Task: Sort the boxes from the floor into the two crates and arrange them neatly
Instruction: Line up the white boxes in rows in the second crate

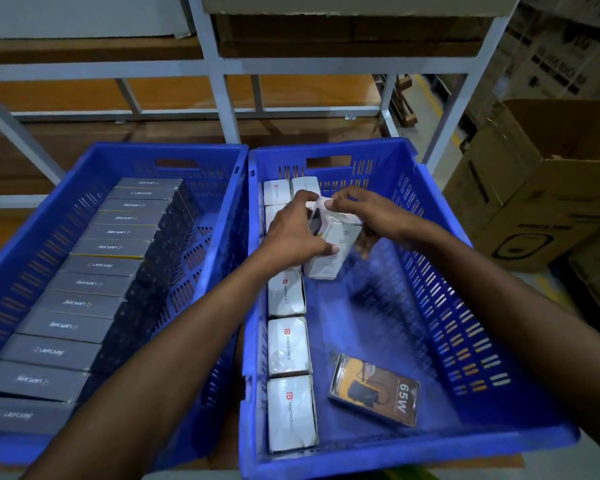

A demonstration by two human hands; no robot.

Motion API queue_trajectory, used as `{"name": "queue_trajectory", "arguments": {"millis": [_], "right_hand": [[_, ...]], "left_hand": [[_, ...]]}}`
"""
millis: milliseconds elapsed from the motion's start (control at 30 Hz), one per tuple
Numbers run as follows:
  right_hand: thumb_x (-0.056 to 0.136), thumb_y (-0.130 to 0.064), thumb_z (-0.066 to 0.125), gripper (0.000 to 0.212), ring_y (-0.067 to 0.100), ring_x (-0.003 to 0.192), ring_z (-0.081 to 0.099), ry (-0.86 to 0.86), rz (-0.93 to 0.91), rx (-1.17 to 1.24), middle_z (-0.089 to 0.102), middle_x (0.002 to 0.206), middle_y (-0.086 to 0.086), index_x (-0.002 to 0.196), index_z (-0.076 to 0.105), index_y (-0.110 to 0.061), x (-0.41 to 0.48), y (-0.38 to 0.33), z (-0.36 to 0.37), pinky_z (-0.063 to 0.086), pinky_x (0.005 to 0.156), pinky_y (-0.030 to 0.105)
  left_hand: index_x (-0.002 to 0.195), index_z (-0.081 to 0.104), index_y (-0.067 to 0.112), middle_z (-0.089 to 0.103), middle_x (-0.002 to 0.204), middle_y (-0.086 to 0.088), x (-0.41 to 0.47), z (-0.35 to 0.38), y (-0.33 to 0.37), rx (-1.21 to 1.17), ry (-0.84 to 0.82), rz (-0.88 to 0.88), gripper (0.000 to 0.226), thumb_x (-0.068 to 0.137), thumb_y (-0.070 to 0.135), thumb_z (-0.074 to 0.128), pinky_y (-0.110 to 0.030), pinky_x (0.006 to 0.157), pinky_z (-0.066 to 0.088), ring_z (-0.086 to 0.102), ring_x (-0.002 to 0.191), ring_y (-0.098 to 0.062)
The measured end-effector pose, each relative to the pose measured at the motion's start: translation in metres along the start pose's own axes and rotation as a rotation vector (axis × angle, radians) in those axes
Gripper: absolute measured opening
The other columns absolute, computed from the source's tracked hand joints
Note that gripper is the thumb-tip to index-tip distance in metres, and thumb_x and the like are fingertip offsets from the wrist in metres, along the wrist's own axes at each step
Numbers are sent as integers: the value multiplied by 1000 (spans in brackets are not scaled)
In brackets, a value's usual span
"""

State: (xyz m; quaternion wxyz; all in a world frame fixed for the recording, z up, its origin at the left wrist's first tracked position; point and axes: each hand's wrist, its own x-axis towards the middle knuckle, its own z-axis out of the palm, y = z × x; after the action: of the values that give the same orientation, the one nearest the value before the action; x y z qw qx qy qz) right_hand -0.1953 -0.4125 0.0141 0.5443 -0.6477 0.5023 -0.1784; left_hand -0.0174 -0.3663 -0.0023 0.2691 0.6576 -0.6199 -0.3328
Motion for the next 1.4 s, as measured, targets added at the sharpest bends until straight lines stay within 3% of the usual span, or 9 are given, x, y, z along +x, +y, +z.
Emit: {"name": "queue_trajectory", "arguments": {"millis": [200, 267, 400, 600, 700, 833, 1000, 1200, 1400], "right_hand": [[74, 8, 84, 78, 26, 78, 77, -125, -113, 16, 52, 137, 5, 140, 47, -14, -6, 3, -8, 64, 66, 40], [73, 10, 84, 81, 29, 74, 76, -115, -141, 15, 54, 137, 6, 141, 46, -13, -4, 4, -6, 63, 64, 38], [70, 4, 89, 88, 33, 70, 75, -112, -210, -154, 62, 126, 19, 142, 44, -18, -1, 9, 4, 62, 60, 35], [71, -12, 93, 91, 25, 71, 72, -41, -357, -452, 38, 138, 8, 147, 42, -18, 11, 21, 17, 62, 63, 35], [71, -17, 93, 93, 7, 72, 65, -30, -426, -551, 39, 134, 6, 148, 41, -15, 15, 28, 20, 55, 69, 18], [70, -25, 94, 95, -13, 81, 38, -5, -463, -663, 40, 130, 6, 148, 42, -11, 18, 34, 23, 30, 83, 6], [65, -28, 96, 92, 7, 84, 46, 4, -464, -715, 40, 132, 7, 142, 48, -12, 24, 44, 29, 43, 85, 21], [65, -32, 95, 101, 23, 76, 54, 32, -414, -836, 31, 136, 10, 146, 37, -17, 22, 50, 38, 48, 78, 34], [67, -37, 90, 96, 41, 94, 65, 161, -130, -1111, 38, 133, 16, 135, 29, -8, 3, 25, 56, 45, 65, 43]], "left_hand": [[135, 49, 30, 61, 119, 4, -2, -11, 0, -213, 18, -53, 92, 60, -7, 87, -37, 64, 58, 66, 84, -15], [128, 58, 27, 61, 116, 4, -3, -19, 3, -272, 18, -34, 76, 67, -15, 75, -43, 69, 62, 63, 80, -12], [100, 72, 30, 68, 111, 3, 2, -31, -2, -276, 161, 38, 52, 61, 1, 54, -37, 71, 59, 65, 84, -16], [90, 71, 19, 71, 94, 2, 8, -36, -6, -385, 252, -12, 49, 77, -20, 46, -34, 75, 60, 65, 79, -16], [88, 73, 26, 72, 97, 3, 7, -34, -7, -272, 222, 4, 48, 74, -15, 51, -37, 78, 62, 67, 80, -14], [103, 70, 25, 70, 88, 8, 2, -28, -6, 86, 60, 54, 43, 74, -7, 68, -21, 65, 53, 66, 74, -7], [98, 56, 29, 69, 80, 8, -3, -20, -6, 446, -54, 112, 38, 72, 11, 78, -42, 74, 56, 65, 87, -17], [117, 62, 19, 60, 116, -10, -14, -9, 8, 900, -86, 86, 40, 83, 33, 77, -38, 77, 42, 61, 107, -31], [130, 53, 12, 58, 125, -11, -21, 4, 13, 998, -59, 29, 53, 87, 38, 69, -37, 84, 46, 59, 117, -30]]}}
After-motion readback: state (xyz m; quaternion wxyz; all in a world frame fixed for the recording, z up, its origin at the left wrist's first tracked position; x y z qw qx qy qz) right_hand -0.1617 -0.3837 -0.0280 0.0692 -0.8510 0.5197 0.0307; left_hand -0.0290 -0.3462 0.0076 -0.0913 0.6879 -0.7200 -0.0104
